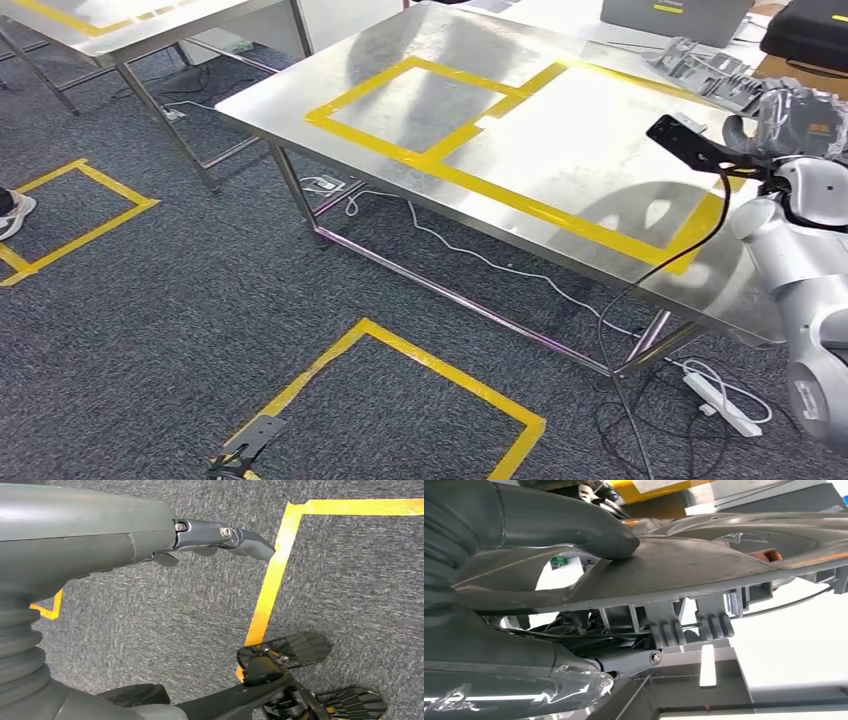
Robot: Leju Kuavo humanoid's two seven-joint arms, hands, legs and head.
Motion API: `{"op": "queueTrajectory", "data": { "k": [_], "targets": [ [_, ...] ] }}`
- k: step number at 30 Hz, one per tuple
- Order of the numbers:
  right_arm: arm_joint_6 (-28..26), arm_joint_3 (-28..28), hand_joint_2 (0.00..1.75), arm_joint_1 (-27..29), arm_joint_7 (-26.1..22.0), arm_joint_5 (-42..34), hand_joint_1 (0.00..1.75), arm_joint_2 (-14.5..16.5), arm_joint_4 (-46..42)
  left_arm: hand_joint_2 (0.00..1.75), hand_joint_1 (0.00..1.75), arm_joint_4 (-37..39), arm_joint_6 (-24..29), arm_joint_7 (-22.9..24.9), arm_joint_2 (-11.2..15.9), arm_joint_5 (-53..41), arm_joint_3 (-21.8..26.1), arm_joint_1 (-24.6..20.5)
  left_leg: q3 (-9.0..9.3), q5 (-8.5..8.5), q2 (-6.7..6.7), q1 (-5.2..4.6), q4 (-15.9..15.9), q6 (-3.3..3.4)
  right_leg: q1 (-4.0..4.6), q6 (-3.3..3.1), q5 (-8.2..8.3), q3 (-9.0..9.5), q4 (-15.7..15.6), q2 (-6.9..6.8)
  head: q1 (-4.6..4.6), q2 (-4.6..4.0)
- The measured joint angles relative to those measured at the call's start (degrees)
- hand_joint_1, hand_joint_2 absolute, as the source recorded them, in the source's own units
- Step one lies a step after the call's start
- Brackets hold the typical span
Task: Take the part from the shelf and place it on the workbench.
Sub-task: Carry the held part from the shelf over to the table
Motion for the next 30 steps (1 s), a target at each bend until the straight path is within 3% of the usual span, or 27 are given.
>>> {"op": "queueTrajectory", "data": {
  "k": [16,25,30],
  "targets": [
    [-0.8,-1.7,1.75,-0.1,-1.8,-1.2,1.75,-0.3,3.5,1.75,0.00,0.0,-0.5,-0.7,0.0,0.3,0.0,0.0,-0.03,0.01,0.00,-0.03,0.0,0.03,-0.02,0.05,0.03,0.00,0.0,0.00,-0.01,0.00],
    [-1.6,-4.5,1.75,0.8,-5.4,-2.6,1.75,-0.9,2.4,1.75,0.00,0.0,0.3,-0.7,0.1,0.2,0.0,0.0,-0.05,0.00,0.00,-0.03,0.0,0.06,-0.03,0.05,0.03,0.00,0.0,0.01,0.00,0.00],
    [-0.2,-4.1,1.75,2.6,-9.4,-2.1,1.75,0.2,-2.5,1.75,0.00,0.0,0.3,-0.6,0.1,0.0,0.0,0.0,-0.07,-0.01,0.02,-0.02,0.0,0.06,-0.02,0.05,0.04,0.00,0.0,0.03,0.01,0.00]
  ]
}}
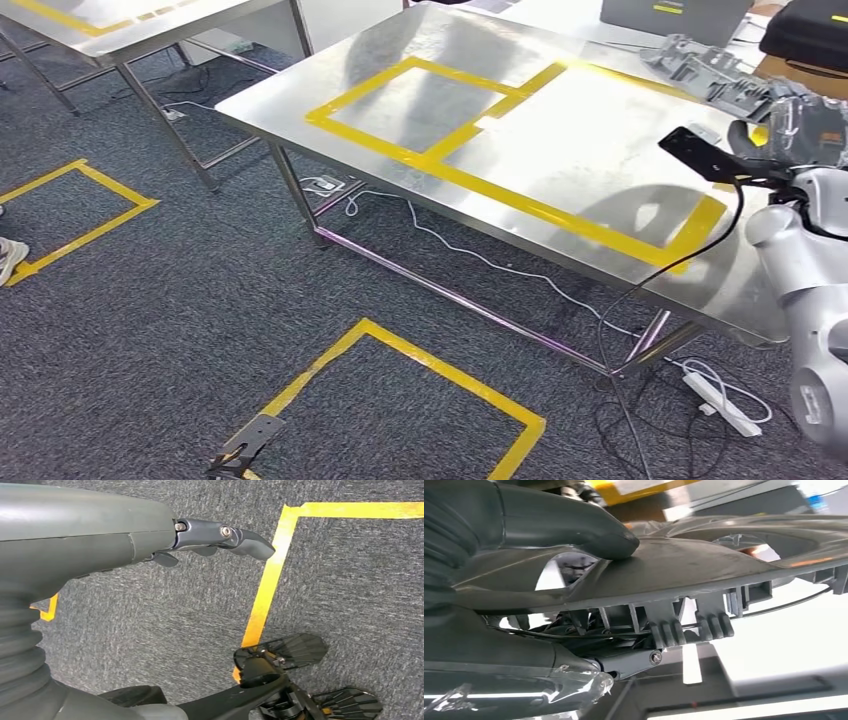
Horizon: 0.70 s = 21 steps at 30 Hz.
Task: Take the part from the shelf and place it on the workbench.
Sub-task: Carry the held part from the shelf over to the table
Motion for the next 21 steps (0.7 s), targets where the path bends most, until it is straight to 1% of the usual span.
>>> {"op": "queueTrajectory", "data": {
  "k": [2,5,8,13,21],
  "targets": [
    [1.3,1.3,1.75,0.9,-0.2,0.5,1.75,1.3,-3.0,1.75,0.00,0.0,0.0,0.0,0.0,-0.1,0.0,0.0,0.02,0.00,0.04,0.01,0.0,-0.01,0.01,-0.01,0.00,-0.01,0.0,0.06,-0.01,0.00],
    [3.0,4.2,1.75,1.9,0.7,0.8,1.75,3.2,-6.8,1.75,0.00,0.0,-0.1,0.0,-0.1,-0.1,-0.1,-0.1,0.04,0.03,0.10,0.01,0.0,-0.03,0.02,-0.02,0.01,-0.03,0.0,0.11,-0.03,0.00],
    [3.8,6.7,1.75,2.3,1.2,0.7,1.75,4.4,-9.5,1.75,0.00,0.0,0.0,0.0,-0.1,0.1,-0.1,-0.1,-0.01,0.08,-0.01,0.02,0.0,-0.04,0.06,-0.02,0.01,-0.04,0.0,-0.06,-0.02,0.00],
    [4.1,8.5,1.75,2.3,1.4,0.2,1.75,4.8,-11.7,1.75,0.00,0.0,0.0,0.2,-0.1,0.1,-0.1,0.0,-0.08,0.11,-0.11,0.01,0.0,-0.03,0.07,-0.01,0.02,-0.01,0.0,-0.15,-0.01,0.00],
    [4.1,10.3,1.75,2.3,1.4,0.1,1.75,5.1,-12.2,1.75,0.00,0.0,0.0,0.2,-0.1,0.3,-0.1,0.0,-0.14,0.10,-0.09,-0.01,0.0,0.01,0.03,0.11,0.11,0.00,-0.2,-0.13,-0.01,0.00]
  ]
}}
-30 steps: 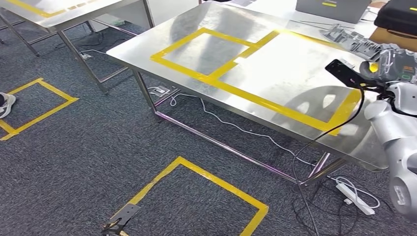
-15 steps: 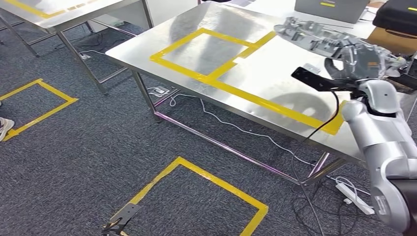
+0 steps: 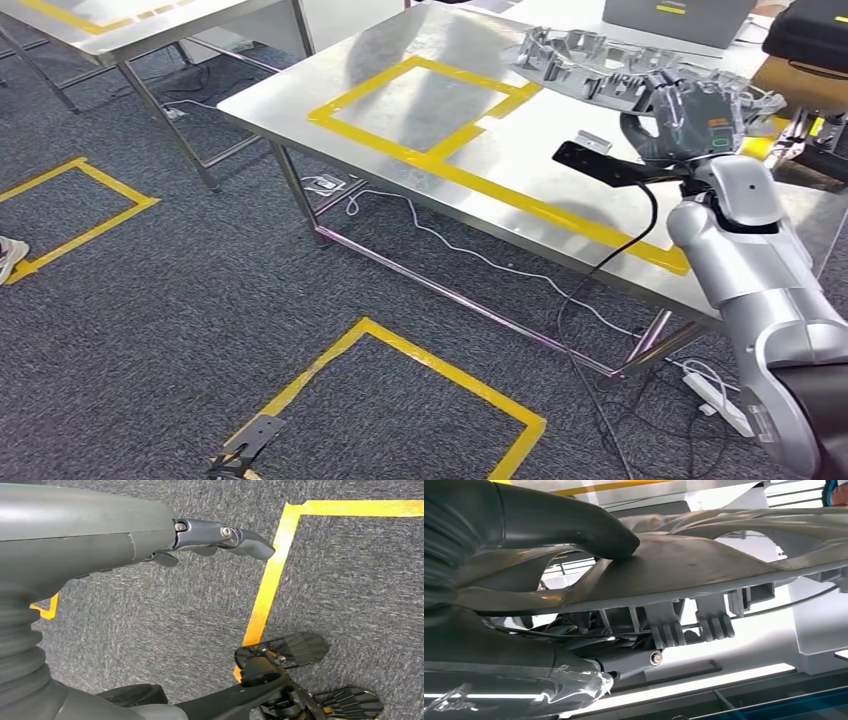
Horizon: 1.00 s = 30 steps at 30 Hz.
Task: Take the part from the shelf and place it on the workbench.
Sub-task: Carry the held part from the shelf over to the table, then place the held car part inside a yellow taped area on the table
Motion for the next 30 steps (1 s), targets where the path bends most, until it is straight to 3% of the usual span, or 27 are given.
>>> {"op": "queueTrajectory", "data": {
  "k": [9,15,21,30],
  "targets": [
    [-0.1,1.7,1.75,-0.6,2.8,0.7,1.75,0.1,0.2,1.75,0.00,0.0,0.0,0.0,0.0,0.0,0.0,-0.1,0.00,0.02,0.00,0.01,0.0,0.02,-0.01,0.00,0.00,-0.01,0.0,0.01,0.00,0.00],
    [-0.5,1.6,1.75,-5.5,7.2,2.8,1.75,-1.3,5.8,1.75,0.00,0.0,-0.1,0.3,0.0,0.0,0.0,0.0,-0.02,0.08,-0.04,-0.05,0.0,0.11,-0.02,0.02,0.01,-0.01,0.0,-0.04,0.00,0.00],
    [-1.5,-0.1,1.75,-9.8,7.0,3.0,1.75,-3.4,12.6,1.75,0.00,0.0,-0.3,0.4,0.1,-0.2,0.0,0.0,-0.04,0.07,0.00,-0.06,0.0,0.17,-0.03,0.07,0.09,0.00,-0.1,0.00,0.01,0.00],
    [-1.7,-1.0,1.75,-10.3,7.2,3.1,1.75,-4.1,16.0,1.75,0.00,0.0,-0.7,0.4,0.2,-0.3,0.0,0.0,-0.05,0.07,0.04,-0.05,0.0,0.20,-0.02,0.07,0.09,-0.04,-0.1,0.05,-0.01,0.00]
  ]
}}
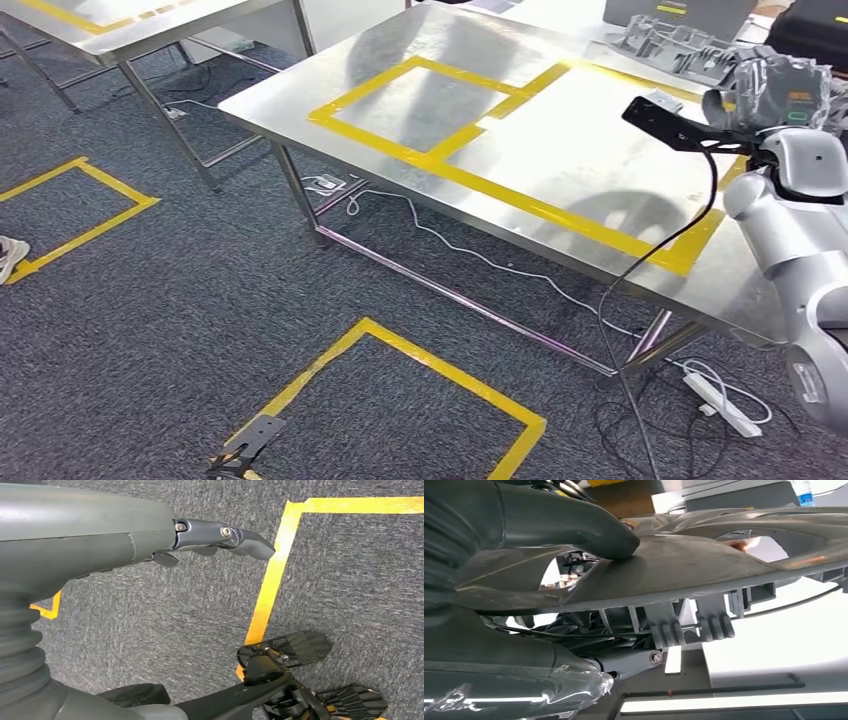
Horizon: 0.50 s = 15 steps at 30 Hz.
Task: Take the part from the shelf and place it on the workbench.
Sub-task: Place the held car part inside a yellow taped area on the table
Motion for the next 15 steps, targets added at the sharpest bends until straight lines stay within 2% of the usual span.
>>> {"op": "queueTrajectory", "data": {
  "k": [4,8,15],
  "targets": [
    [-0.2,-0.1,1.75,0.0,-0.2,0.0,1.75,0.0,0.9,1.75,0.00,0.0,0.0,0.0,0.0,0.0,0.0,0.0,0.00,0.01,0.00,0.00,0.0,0.00,0.00,0.01,0.01,0.00,0.0,0.00,0.00,0.00],
    [-0.9,-1.1,1.75,0.0,-1.1,-0.3,0.00,-0.1,1.3,1.75,0.00,0.0,0.1,0.0,0.0,0.0,0.0,0.0,-0.01,0.01,0.00,-0.01,0.0,0.00,-0.01,0.03,0.03,0.01,0.0,0.00,0.01,0.00],
    [-1.8,-3.2,1.75,0.2,-3.3,-1.4,0.00,-1.0,0.5,1.75,0.00,0.0,1.2,0.0,0.0,0.1,0.0,0.1,0.00,0.00,-0.01,-0.01,0.0,0.02,-0.01,0.03,0.03,0.02,0.0,0.00,0.00,0.00]
  ]
}}
